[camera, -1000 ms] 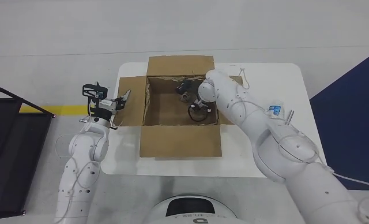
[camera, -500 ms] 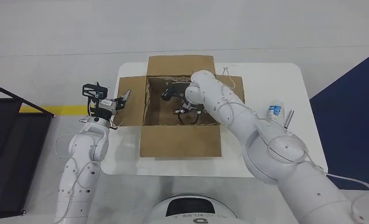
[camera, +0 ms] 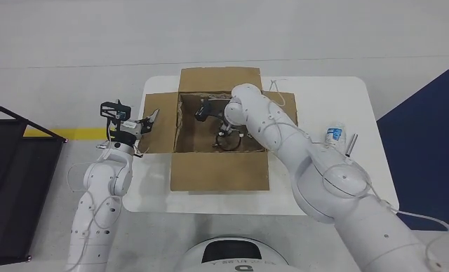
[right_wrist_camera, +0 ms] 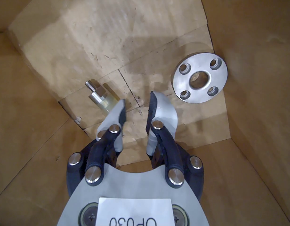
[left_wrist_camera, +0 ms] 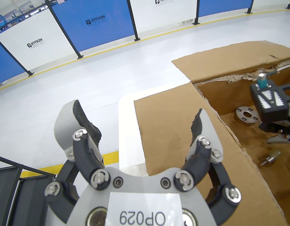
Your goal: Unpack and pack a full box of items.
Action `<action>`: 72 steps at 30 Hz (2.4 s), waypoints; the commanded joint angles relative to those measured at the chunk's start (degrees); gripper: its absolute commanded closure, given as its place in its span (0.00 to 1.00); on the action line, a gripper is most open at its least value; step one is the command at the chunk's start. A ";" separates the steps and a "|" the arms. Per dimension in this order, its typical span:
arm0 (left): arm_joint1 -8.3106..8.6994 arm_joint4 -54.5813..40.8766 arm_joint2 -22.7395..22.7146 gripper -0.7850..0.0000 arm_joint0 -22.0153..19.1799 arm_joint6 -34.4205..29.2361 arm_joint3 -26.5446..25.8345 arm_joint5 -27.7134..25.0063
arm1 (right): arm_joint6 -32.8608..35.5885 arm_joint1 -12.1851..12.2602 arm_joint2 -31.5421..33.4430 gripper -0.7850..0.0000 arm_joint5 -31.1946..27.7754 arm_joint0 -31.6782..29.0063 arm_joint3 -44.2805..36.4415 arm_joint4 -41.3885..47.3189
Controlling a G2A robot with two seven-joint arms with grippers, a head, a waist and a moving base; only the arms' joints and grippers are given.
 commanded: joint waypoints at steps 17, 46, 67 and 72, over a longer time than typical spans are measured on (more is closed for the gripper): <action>0.00 0.00 0.00 0.00 0.00 0.00 0.00 0.00 | -3.57 -0.81 2.04 0.07 -2.27 -0.15 5.03 1.00; 0.00 0.00 0.00 0.00 0.00 0.00 0.00 0.00 | 3.53 -1.41 0.70 0.81 -7.22 -2.52 2.36 -2.60; 0.00 0.00 0.00 0.00 0.00 0.00 0.00 0.00 | -4.67 3.21 4.94 1.00 -2.73 0.25 -3.13 -4.66; 0.00 0.00 0.00 0.00 0.00 0.00 0.00 0.00 | -4.16 4.39 5.29 0.66 1.15 -2.58 -6.01 -6.39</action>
